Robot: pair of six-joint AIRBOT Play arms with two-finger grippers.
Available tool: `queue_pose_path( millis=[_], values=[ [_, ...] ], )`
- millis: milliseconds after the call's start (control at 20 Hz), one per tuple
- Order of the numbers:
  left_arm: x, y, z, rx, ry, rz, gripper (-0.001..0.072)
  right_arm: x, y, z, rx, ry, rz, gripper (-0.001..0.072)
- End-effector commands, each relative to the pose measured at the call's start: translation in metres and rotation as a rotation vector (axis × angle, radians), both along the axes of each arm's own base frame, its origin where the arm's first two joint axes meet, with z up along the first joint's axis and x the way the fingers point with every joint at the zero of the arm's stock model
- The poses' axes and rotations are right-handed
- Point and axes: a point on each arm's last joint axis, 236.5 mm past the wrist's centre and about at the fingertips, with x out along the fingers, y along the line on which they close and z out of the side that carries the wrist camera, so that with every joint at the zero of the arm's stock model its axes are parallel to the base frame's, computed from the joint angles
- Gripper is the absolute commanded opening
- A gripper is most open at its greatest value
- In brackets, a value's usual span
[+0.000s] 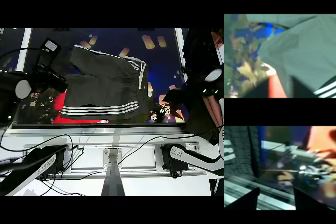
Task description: Fold the clothes and pants, and hang the long-sleeved shirts on hangers.
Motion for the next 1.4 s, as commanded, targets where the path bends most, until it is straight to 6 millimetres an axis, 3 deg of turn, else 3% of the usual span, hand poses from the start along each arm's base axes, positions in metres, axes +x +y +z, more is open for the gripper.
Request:
queue_pose_path(
  millis=[0,150,350,450,600,650,750,800,850,1000,1200,1350],
  values=[
    [-0.002,-0.007,-0.026,-0.024,0.098,0.019,0.0016,-0.018,0.04,-0.037,0.162,0.052,-0.188,0.0488],
    [-0.011,0.002,-0.056,0.013,0.224,0.044,0.0015,-0.023,0.061,-0.055,0.171,0.047,-0.225,0.0491],
    [-0.019,0.059,-0.08,0.005,0.363,0.213,0.0015,-0.018,0.081,-0.061,0.154,0.013,-0.2,0.0491],
    [-0.033,0.089,-0.093,-0.078,0.473,0.315,0.0015,-0.009,0.088,-0.06,0.163,-0.015,-0.223,0.049],
    [-0.059,0.11,-0.115,-0.353,0.615,0.473,0.0016,-0.007,0.091,-0.06,0.155,-0.038,-0.198,0.0454],
    [-0.067,0.119,-0.124,-0.423,0.637,0.521,0.0083,-0.009,0.092,-0.06,0.157,-0.05,-0.171,0.0375],
    [-0.091,0.141,-0.146,-0.472,0.689,0.632,0.0524,-0.012,0.094,-0.058,0.168,-0.069,-0.118,0.0234],
    [-0.102,0.146,-0.157,-0.495,0.715,0.676,0.0542,-0.013,0.096,-0.057,0.172,-0.077,-0.094,0.0092],
    [-0.113,0.148,-0.167,-0.515,0.748,0.697,0.0541,-0.014,0.096,-0.057,0.172,-0.079,-0.089,0.0028],
    [-0.134,0.135,-0.191,-0.55,0.844,0.647,0.0542,-0.013,0.095,-0.058,0.168,-0.083,-0.09,0.0028],
    [-0.119,0.098,-0.202,-0.751,0.89,0.567,0.0542,-0.013,0.095,-0.057,0.168,-0.089,-0.082,0.0028],
    [-0.118,0.087,-0.214,-0.796,0.922,0.482,0.054,-0.013,0.095,-0.058,0.168,-0.09,-0.081,0.0028]
  ],
)
